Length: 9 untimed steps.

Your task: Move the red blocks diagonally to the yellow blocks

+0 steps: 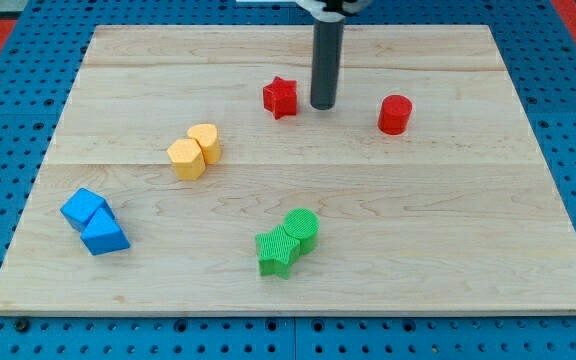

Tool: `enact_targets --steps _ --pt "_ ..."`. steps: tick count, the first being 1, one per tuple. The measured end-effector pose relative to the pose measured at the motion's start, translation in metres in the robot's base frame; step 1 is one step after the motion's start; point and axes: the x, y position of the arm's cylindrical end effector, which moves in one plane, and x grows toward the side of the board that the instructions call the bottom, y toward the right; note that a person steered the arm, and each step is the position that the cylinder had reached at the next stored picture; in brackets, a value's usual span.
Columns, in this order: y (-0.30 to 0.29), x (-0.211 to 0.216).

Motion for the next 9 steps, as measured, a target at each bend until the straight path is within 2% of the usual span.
enact_targets --steps 2,4,5,6,7,8,9 --pt "-0.095 0.000" --pt "-0.049 -0.024" --pt "-0.126 -0.005" --pt "-0.162 0.008" --pt "-0.064 -0.018" --pt "0.078 -0.027" --pt "0.195 -0.017"
